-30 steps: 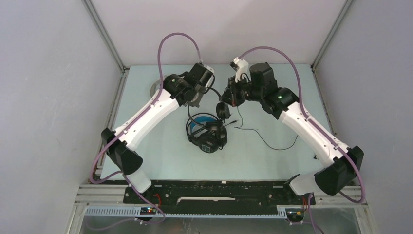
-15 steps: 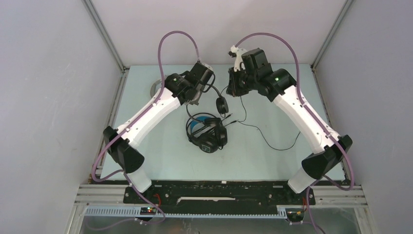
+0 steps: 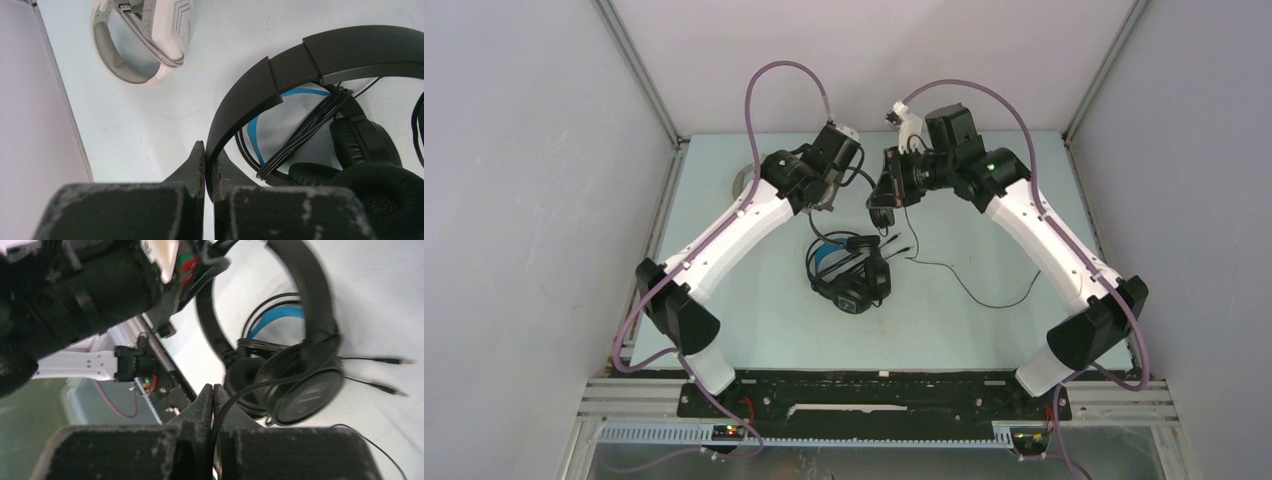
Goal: Wrap the headphones
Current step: Wrap the headphones cable around the headphones.
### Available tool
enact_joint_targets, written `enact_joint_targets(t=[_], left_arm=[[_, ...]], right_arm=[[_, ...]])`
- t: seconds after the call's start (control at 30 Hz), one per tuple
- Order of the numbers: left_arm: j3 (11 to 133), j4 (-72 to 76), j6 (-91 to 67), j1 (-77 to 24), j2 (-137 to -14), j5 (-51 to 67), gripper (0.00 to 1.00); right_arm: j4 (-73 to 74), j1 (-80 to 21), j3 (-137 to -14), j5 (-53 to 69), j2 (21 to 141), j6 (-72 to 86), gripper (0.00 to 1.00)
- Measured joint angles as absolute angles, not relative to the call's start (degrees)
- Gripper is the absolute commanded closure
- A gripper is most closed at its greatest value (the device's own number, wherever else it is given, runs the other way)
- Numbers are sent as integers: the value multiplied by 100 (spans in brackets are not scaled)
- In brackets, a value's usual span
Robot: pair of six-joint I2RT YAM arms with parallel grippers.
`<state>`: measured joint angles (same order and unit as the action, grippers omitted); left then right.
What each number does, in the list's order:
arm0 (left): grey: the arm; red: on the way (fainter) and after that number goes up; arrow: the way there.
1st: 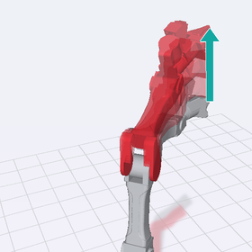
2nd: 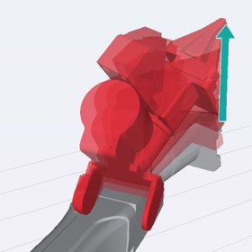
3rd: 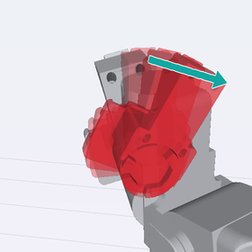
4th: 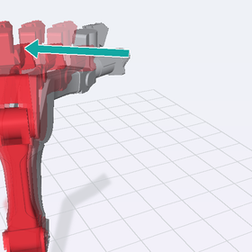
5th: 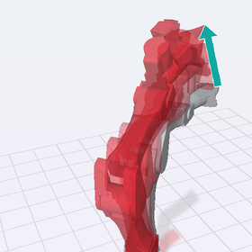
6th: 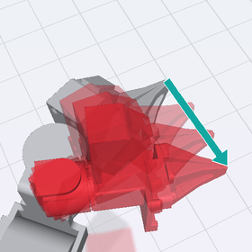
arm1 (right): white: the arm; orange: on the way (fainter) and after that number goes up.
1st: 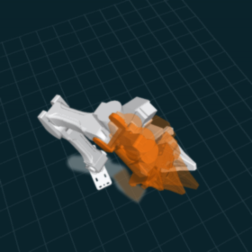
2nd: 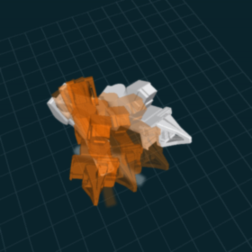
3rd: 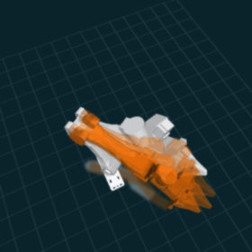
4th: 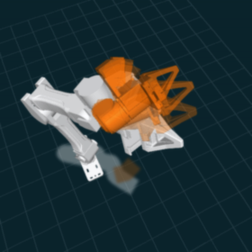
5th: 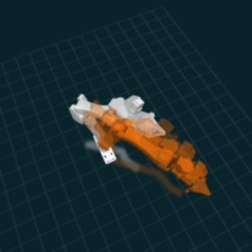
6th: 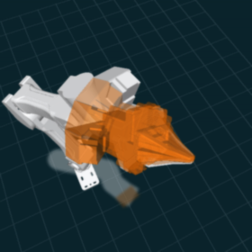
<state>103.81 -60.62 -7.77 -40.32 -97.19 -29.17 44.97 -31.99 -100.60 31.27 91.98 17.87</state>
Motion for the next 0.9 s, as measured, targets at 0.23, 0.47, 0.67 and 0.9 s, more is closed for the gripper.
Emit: enact_joint_targets(t=[0.23, 0.47, 0.67, 0.9], left_arm=[[10180, -5616, -1063, -3767, -9701, -2464, 100], [9931, -5004, -1463, -3581, -9487, -2082, 100], [9904, -4530, -1839, -3583, -9227, -1772, 100], [9843, -4281, -2241, -3553, -9126, -1564, 100]], right_arm=[[3227, -3238, -8903, 3850, 8901, 2390, 91], [2244, -3522, -8261, 3837, 8525, 2547, 87], [1553, -3745, -7828, 3474, 7981, 2290, 83], [1219, -4117, -7402, 2818, 7815, 1675, 78]])
